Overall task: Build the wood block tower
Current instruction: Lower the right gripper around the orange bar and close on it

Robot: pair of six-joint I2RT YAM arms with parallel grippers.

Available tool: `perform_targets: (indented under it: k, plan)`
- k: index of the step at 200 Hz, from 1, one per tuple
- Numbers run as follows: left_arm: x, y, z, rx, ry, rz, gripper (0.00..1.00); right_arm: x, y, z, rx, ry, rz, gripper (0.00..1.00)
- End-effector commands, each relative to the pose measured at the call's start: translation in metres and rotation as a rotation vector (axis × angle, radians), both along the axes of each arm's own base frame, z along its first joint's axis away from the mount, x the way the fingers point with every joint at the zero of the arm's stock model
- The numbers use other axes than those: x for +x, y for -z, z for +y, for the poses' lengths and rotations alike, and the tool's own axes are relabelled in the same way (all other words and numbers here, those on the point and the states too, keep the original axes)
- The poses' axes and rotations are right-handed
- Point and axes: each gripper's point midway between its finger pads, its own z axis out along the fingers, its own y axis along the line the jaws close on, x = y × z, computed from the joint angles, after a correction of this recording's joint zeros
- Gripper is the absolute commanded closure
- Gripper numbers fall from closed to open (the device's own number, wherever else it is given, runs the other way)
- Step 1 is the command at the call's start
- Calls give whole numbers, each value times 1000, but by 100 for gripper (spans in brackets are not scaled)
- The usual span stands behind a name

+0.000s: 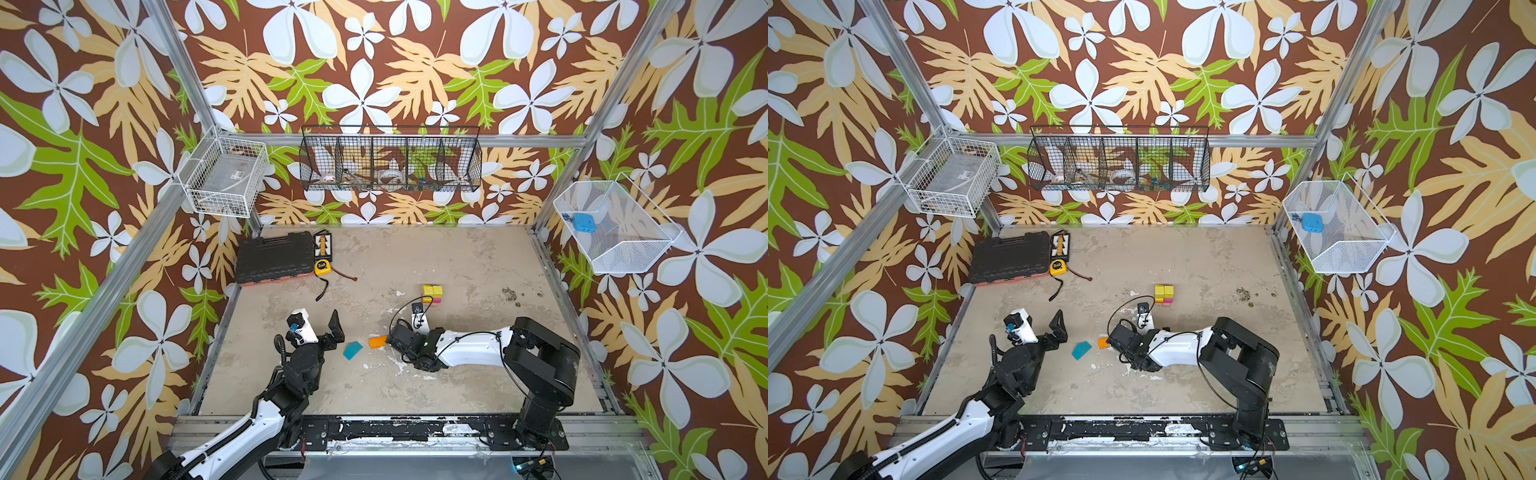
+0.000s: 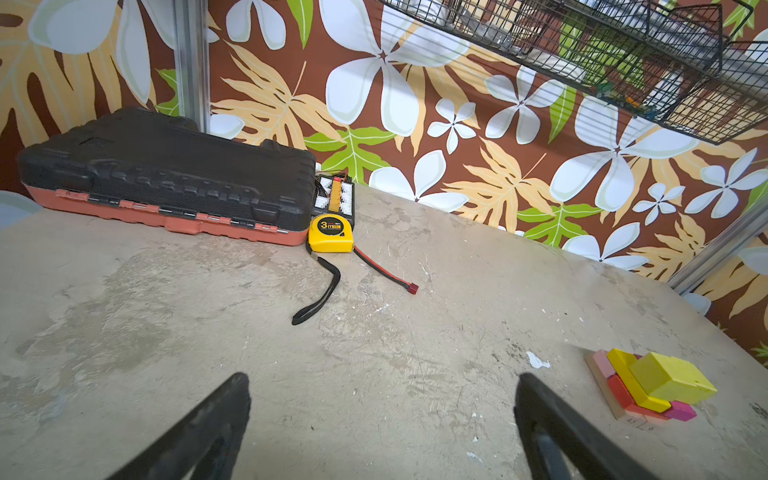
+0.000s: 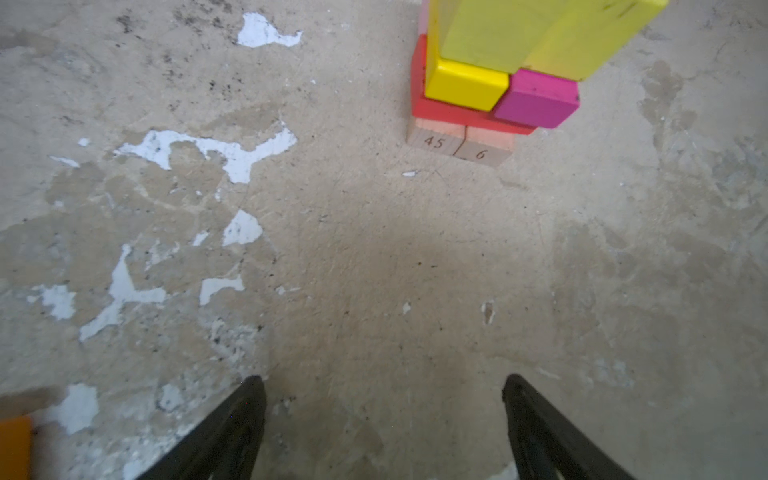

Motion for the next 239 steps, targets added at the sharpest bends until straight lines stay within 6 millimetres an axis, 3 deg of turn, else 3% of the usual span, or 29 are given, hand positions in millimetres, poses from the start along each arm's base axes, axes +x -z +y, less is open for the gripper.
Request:
perform_targets:
  k: [1,60,92,128,155,177,239]
  plan:
    - [0,-1,1,-2,-4,-15,0,-23,15,-21,-109,-48,149,11]
    - [0,0,1,2,-2,-9,0,-13,-39,-5,20,-33,70,11]
    - [1,0,0,2,2,-9,0,-20,-65,-4,155,-2,38,9]
    - [0,0,-1,2,6,-10,0,-38,-69,2,417,10,33,9]
    - [0,0,-2,1,11,-10,0,-44,-71,7,487,16,25,8]
    - [0,-1,-2,0,13,-13,0,-40,-71,25,478,-12,33,6]
    - [-1,-3,1,-4,-2,-19,0,-32,-54,118,310,-160,97,5]
